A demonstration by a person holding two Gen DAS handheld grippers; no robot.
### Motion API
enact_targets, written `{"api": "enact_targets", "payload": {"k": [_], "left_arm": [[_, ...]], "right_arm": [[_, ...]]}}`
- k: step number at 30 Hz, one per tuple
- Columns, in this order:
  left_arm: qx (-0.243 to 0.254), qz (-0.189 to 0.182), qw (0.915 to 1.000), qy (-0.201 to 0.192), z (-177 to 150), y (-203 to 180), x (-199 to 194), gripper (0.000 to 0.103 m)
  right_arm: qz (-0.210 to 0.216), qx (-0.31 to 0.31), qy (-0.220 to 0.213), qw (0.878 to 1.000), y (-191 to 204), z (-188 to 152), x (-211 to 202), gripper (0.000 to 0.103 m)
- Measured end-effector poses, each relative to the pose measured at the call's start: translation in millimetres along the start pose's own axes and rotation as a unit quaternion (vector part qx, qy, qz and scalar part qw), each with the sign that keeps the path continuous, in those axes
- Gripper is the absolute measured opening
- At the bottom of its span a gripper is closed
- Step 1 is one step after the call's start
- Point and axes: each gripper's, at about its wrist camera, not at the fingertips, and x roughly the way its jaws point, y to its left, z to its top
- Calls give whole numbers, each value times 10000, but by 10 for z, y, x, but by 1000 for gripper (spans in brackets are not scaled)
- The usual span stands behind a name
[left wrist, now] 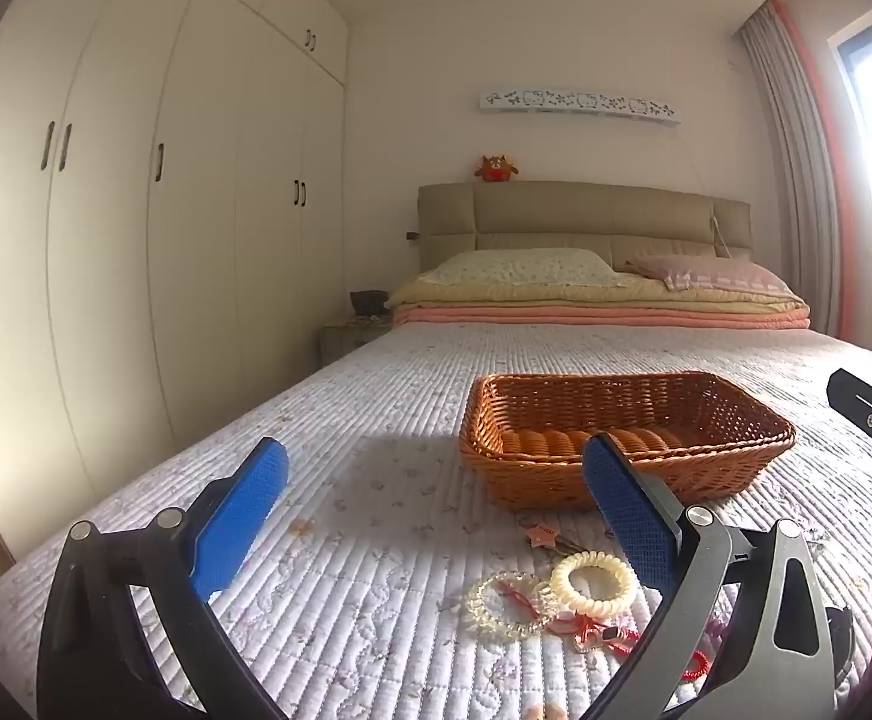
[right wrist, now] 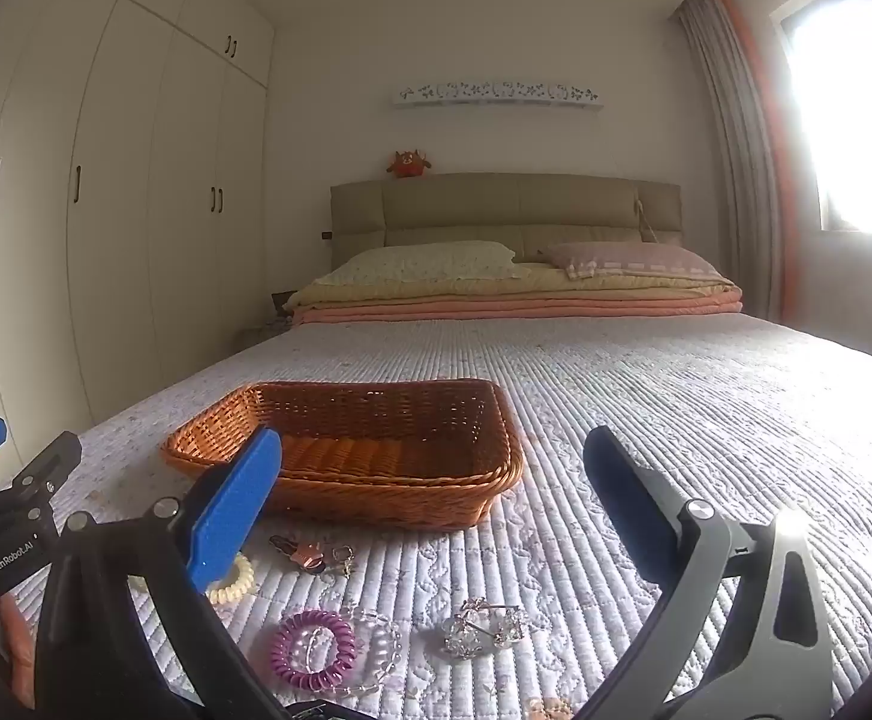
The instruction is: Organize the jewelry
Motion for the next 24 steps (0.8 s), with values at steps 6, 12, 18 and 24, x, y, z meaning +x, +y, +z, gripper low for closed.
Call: {"api": "enact_targets", "payload": {"k": [6,12,18,24], "left_arm": [[-9,-2,10000,0,-5,8,-2,96],[9,-6,10000,2,-11,9,8,96],[3,-3,10000,4,-14,12,11,96],[11,-7,10000,11,-26,9,11,96]], "right_arm": [[-14,-31,-34,10000,4,9,-56,97],[-12,-34,-25,10000,58,43,-44,97],[8,-42,-3,10000,35,9,-20,97],[15,-28,58,10000,36,6,-11,97]]}}
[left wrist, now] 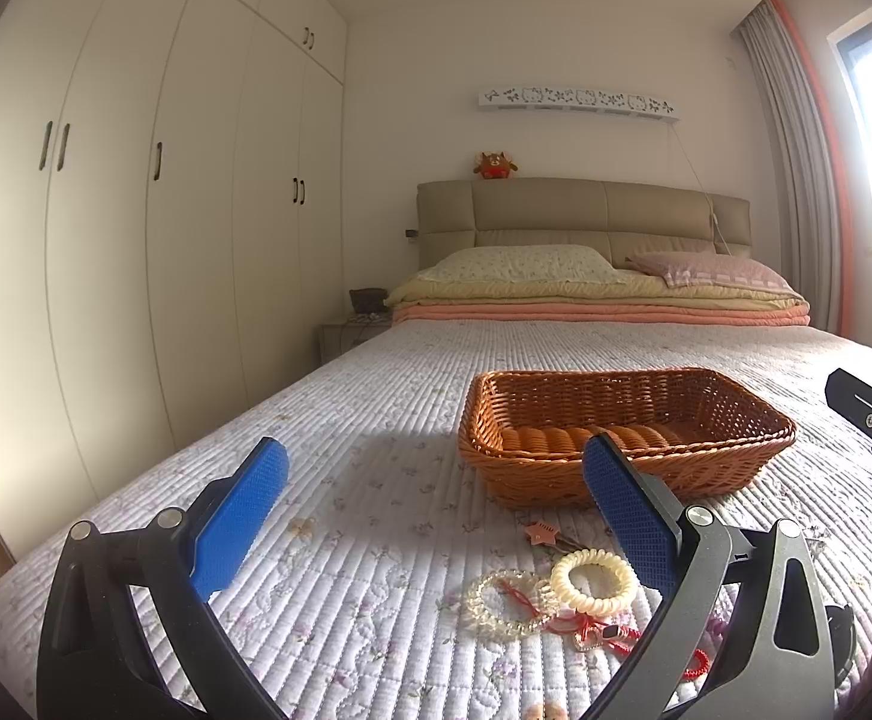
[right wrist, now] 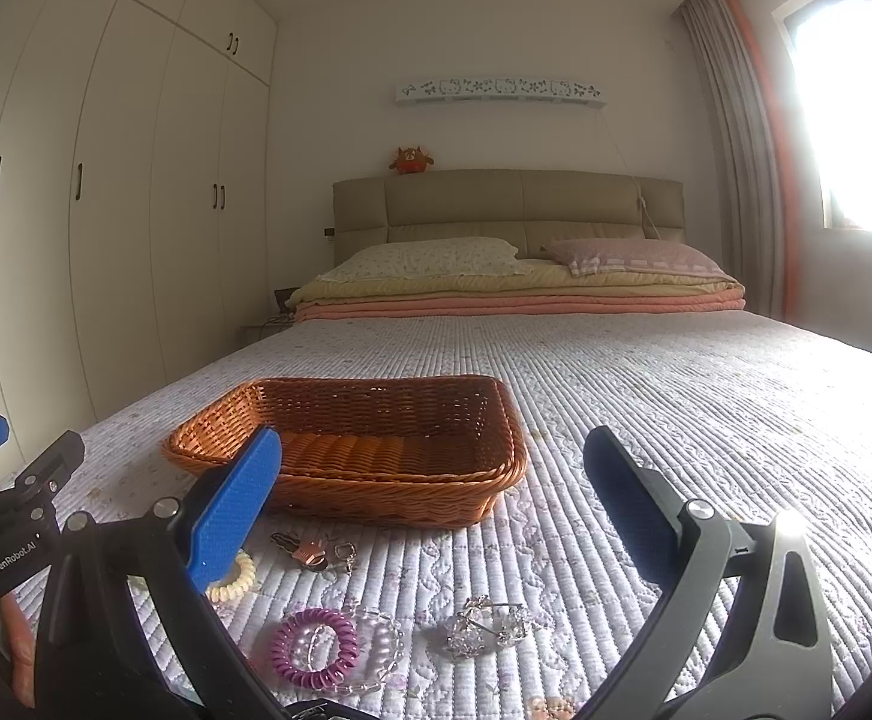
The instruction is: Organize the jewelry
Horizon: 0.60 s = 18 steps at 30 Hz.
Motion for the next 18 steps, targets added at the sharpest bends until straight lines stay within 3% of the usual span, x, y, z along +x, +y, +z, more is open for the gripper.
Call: {"api": "enact_targets", "payload": {"k": [18], "left_arm": [[3,1,10000,5,2,-9,-2,96]], "right_arm": [[8,-35,22,10000,8,-4,-1,97]]}}
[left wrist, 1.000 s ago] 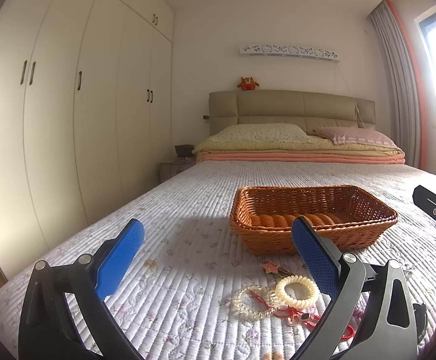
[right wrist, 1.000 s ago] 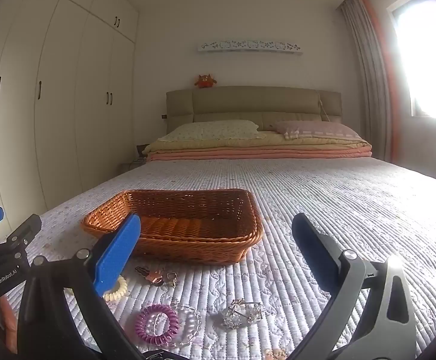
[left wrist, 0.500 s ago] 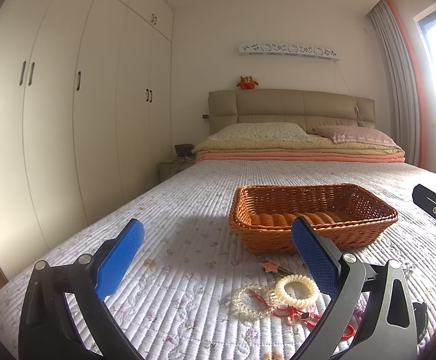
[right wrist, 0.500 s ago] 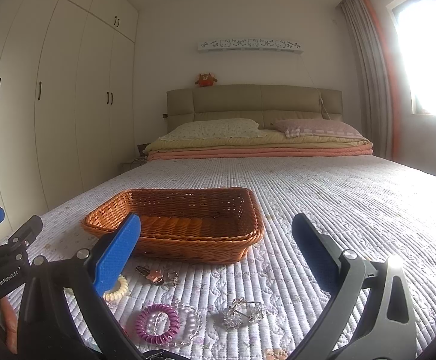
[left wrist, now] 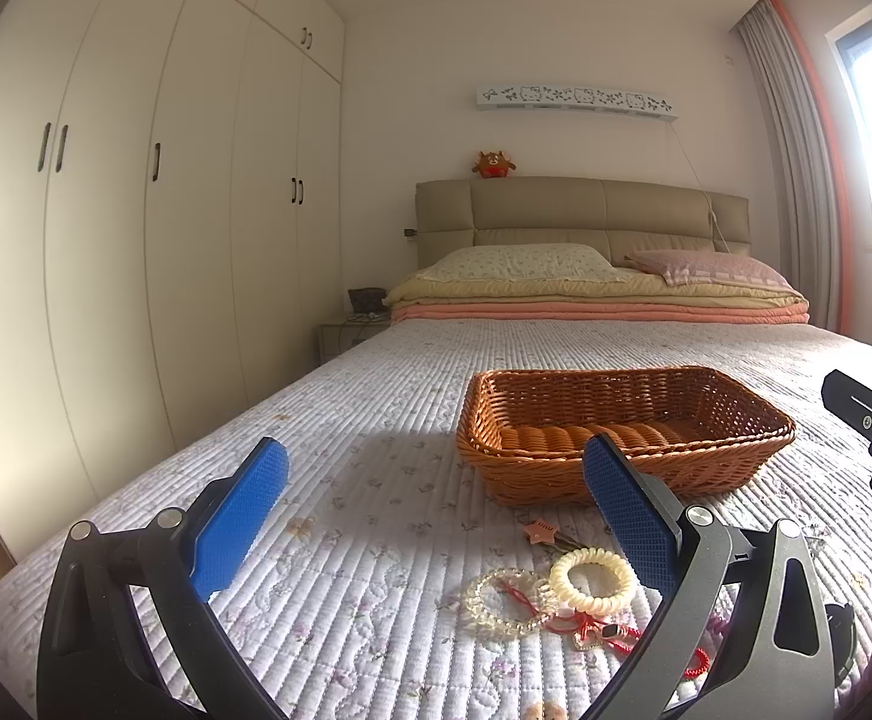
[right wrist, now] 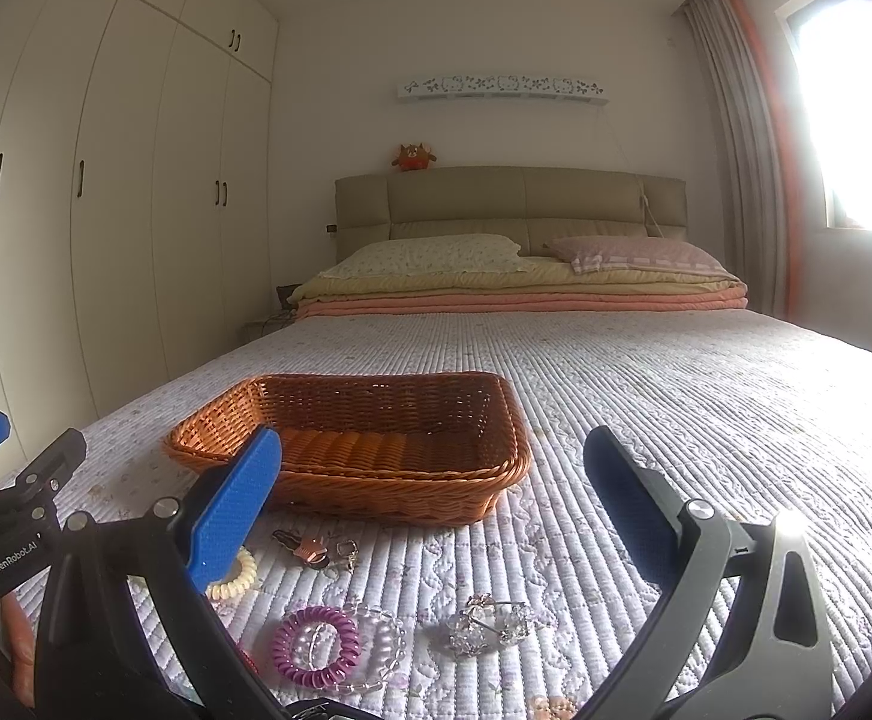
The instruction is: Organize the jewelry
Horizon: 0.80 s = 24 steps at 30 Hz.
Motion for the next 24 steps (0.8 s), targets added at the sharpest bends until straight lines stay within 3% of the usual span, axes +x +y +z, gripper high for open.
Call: {"api": "enact_targets", "payload": {"k": [13,20,24], "left_arm": [[-111,-101,9998,109,-28,32,73,96],[-873,-553,9906,894,-132,337,368,95],[-900,-786,9848,1261,-216,351,462,94]], "right_arm": [[-8,-41,108,9999,-1,-8,38,97],[-129,75,496,9987,-118,1,101,97],[-411,-26,683,9968,-146,-49,164,96]]}}
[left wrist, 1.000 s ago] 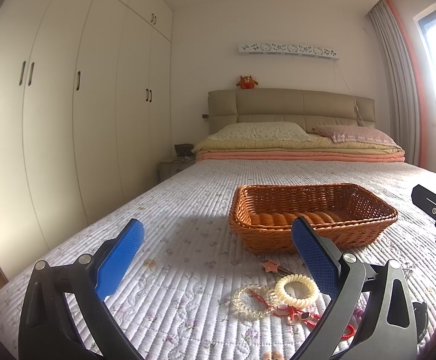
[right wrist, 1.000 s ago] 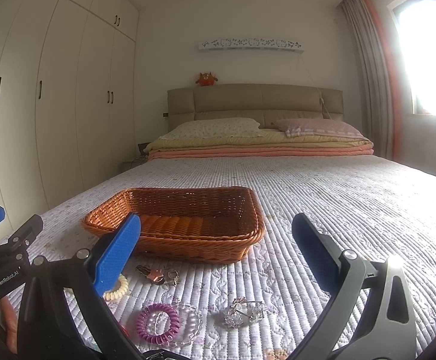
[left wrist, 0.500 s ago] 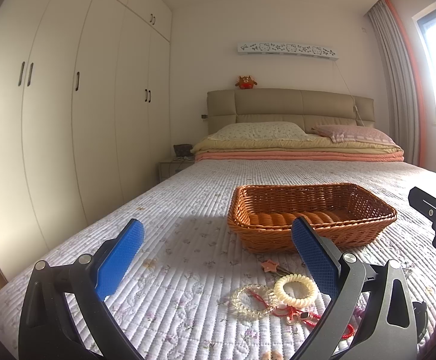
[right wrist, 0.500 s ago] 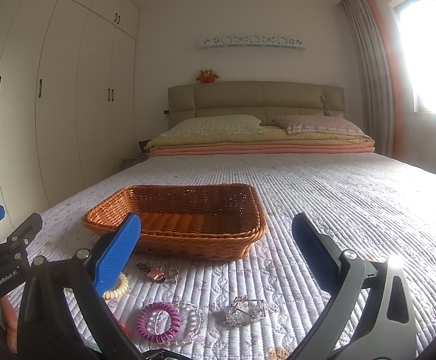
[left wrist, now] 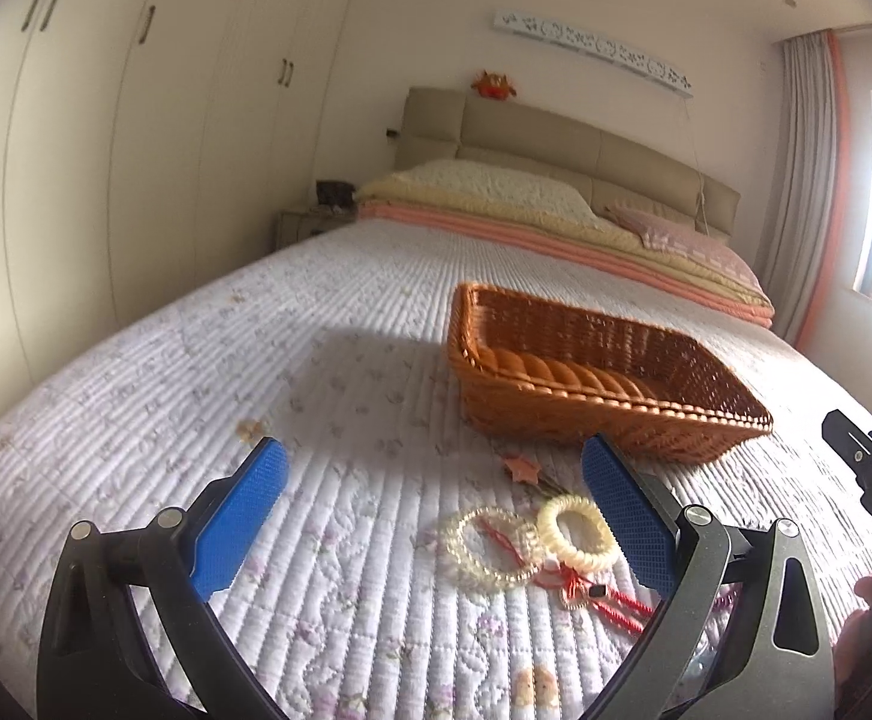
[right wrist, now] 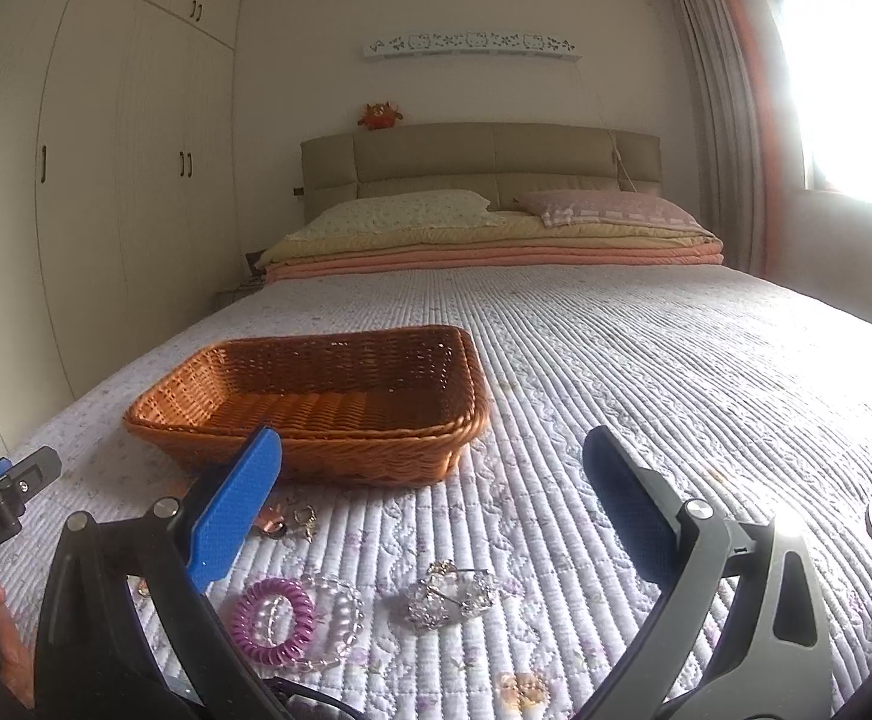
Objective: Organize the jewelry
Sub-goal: 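Grasp the cream coil hair tie with the left tool while the right tool grasps the purple coil hair tie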
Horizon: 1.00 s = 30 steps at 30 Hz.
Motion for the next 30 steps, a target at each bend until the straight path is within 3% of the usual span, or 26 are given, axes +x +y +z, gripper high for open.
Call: {"api": "enact_targets", "payload": {"k": [2,4,6,10,14,18,22,25,30], "left_arm": [[18,-213,9993,303,-36,10,89,91],[15,-355,9978,560,-78,14,165,88],[-17,-456,9961,757,-102,23,226,77],[-50,-583,9940,926,-136,21,264,70],[-7,-768,9906,1134,-150,-34,263,54],[148,-1021,9853,1361,-144,-118,262,35],[369,-1134,9793,1635,-108,-217,327,31],[517,-1159,9748,1835,-74,-290,397,27],[574,-1259,9683,2079,-22,-424,552,26]], "right_arm": [[-48,-44,63,10000,-16,-27,12,93],[-50,-98,230,9997,-20,-50,41,83],[8,-142,399,9991,-33,-77,64,74],[282,-144,757,9966,-113,-127,71,54],[596,-237,1136,9915,-163,-160,38,36],[1016,-530,1382,9838,-32,-192,8,35],[1143,-837,1629,9764,196,-199,49,33],[1261,-845,1858,9708,295,-226,155,28],[1448,-659,2137,9639,337,-248,286,28]]}}
